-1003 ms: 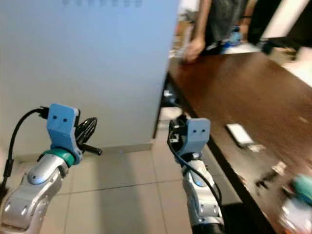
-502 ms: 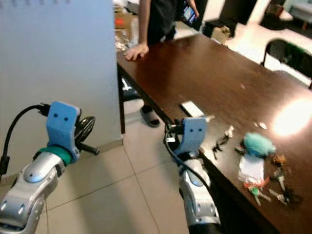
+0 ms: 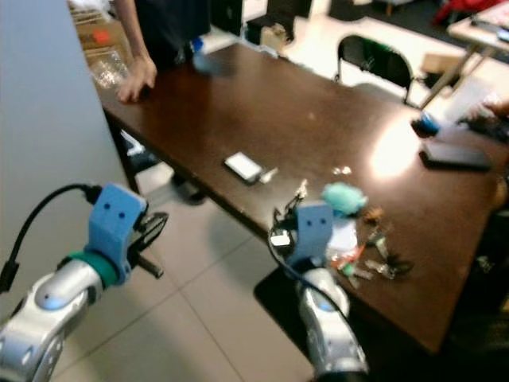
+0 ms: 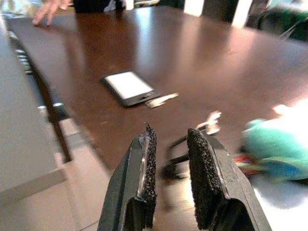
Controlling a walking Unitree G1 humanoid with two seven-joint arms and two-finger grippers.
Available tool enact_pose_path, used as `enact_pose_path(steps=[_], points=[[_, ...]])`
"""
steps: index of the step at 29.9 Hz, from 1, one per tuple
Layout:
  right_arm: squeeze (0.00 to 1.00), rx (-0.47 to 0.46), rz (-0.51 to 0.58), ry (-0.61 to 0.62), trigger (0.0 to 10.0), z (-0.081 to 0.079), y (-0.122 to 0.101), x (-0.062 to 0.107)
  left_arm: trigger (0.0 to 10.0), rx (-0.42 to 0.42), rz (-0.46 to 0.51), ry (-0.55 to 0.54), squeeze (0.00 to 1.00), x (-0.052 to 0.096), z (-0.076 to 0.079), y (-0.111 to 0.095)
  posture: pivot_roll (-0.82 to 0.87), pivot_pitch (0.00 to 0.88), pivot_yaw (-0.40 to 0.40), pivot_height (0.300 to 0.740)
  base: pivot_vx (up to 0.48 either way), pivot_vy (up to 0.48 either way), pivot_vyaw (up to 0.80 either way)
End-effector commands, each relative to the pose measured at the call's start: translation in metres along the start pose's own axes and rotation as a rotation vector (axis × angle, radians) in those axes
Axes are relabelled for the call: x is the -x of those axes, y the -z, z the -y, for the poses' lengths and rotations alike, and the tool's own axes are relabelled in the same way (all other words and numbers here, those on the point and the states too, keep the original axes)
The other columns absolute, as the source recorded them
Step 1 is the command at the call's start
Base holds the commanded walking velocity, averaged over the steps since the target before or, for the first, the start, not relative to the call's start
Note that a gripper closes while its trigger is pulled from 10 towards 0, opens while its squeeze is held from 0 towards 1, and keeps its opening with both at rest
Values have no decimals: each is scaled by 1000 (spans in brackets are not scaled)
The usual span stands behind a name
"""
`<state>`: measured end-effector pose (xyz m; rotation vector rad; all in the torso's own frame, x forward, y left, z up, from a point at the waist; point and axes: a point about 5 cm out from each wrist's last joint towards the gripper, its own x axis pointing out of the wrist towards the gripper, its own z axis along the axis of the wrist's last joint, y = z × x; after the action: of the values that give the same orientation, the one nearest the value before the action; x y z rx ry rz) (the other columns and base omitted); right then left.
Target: Hang keys on a hook
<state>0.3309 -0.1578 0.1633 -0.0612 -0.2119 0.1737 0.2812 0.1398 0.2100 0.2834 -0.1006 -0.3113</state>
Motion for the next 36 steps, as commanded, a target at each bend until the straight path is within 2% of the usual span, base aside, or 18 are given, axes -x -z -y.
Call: enact_pose_path(steps=[1,4,7,8,11,14,16,21,23,26,32,36], points=[[0,41,-32,-109,10000,-9,9,2,10000,-65,-19,-56,0,3,-7,8,132,129,63,740,0,0,-800],[0,97,-48,-219,10000,-10,9,0,10000,-138,-40,-79,0,4,-13,13,136,130,61,740,0,0,-533],[0,113,-55,-249,10000,-11,10,0,10000,-168,-46,-71,0,5,-14,15,136,130,61,740,0,0,0],[0,129,-93,-360,10000,-15,15,1,10000,-201,-52,-61,0,6,-16,16,136,130,61,740,0,0,0],[0,121,-131,-495,10000,-23,18,5,10000,-190,-50,-64,0,6,-18,15,136,132,60,740,0,0,0],[0,116,-140,-530,10000,-25,19,6,10000,-183,-45,-66,0,5,-18,14,138,133,59,740,0,0,-533],[0,63,-183,-574,10000,-28,22,7,10000,-161,-28,-71,0,4,-19,9,140,133,56,740,0,0,-800],[0,-19,-243,-558,10000,-27,27,7,10000,-139,-7,-79,0,2,-19,6,137,134,58,740,0,0,-480],[0,-116,-244,-507,10000,-23,24,4,10000,-110,19,-79,0,1,-17,2,135,134,59,740,0,0,0],[0,-143,-236,-498,10000,-22,23,3,10000,-101,26,-77,0,0,-16,1,135,134,59,740,0,0,0],[0,-199,-197,-416,10000,-20,20,-3,10000,-31,53,-70,0,-4,-9,-5,137,132,64,740,0,0,-177],[0,-205,-191,-411,10000,-21,19,-4,10000,-22,56,-65,0,-4,-8,-6,137,132,64,740,0,0,0]])
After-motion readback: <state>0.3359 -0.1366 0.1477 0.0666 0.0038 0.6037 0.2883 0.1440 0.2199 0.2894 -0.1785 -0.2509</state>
